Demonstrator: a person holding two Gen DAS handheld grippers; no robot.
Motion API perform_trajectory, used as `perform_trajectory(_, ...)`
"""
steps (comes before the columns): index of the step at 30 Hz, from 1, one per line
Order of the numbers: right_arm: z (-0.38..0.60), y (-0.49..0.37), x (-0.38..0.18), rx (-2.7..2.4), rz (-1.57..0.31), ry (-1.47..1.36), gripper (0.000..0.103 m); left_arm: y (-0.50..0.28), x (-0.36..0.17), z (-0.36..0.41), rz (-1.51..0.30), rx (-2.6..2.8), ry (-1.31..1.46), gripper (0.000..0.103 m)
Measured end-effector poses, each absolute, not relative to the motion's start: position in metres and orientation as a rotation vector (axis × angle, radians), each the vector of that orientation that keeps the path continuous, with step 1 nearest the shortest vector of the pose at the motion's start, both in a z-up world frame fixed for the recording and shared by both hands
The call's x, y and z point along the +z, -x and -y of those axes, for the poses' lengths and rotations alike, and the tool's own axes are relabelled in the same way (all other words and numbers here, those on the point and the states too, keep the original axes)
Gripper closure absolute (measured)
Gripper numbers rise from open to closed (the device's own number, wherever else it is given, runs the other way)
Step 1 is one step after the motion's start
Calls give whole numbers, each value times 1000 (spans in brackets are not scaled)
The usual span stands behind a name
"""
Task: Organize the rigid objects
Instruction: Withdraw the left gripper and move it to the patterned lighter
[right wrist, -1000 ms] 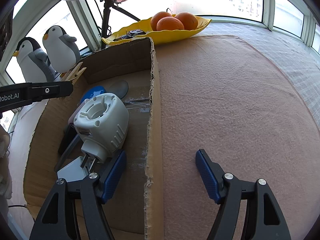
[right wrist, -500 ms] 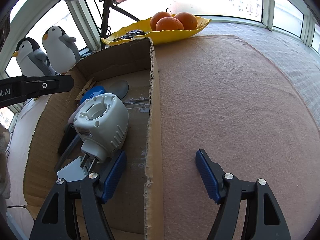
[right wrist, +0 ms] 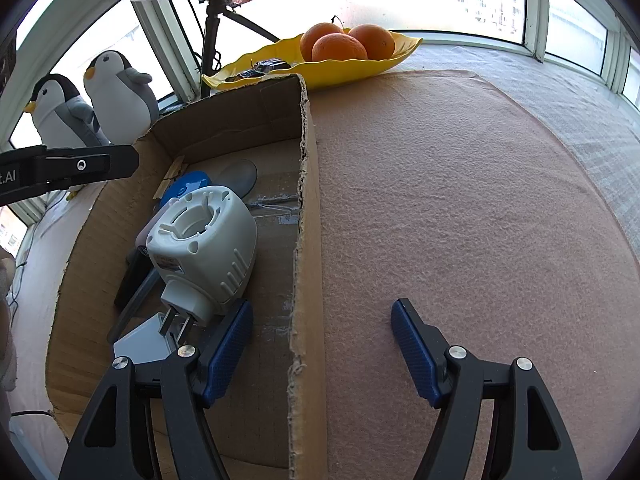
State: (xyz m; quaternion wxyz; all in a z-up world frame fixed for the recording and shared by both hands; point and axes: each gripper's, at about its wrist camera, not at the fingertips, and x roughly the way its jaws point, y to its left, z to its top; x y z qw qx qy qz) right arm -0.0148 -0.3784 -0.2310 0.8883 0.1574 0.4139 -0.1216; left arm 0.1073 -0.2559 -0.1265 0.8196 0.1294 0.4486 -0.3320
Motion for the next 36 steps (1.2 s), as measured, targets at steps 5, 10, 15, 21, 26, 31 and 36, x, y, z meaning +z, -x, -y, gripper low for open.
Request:
perform_trajectory(5,379,15,-232,-256,-862,-326,35,-112,-124,247,-948,-696,-269,66)
perform_trajectory(10,379,14,-232,-260,-870,-317,35,-119,-122,235,-938,-677,-262,66)
perform_trajectory(15,378,13,-231,-265,-877,-311,35,-136,-123,209,-938,-626,-232,66)
perform_trajectory(21,377,11,-230,-269,-884,-304,35,-167,-133,164,-954,-527,-217,66)
perform_trajectory(26,377,10,-230,-270,-889,-297,35,-195,-145,125,-982,-442,-204,66)
perform_trajectory(31,377,10,-231,-272,-892,-294,35,-218,-157,98,-1007,-387,-215,66)
perform_trajectory(36,377,9,-231,-275,-897,-291,35,-240,-164,88,-1024,-380,-226,66)
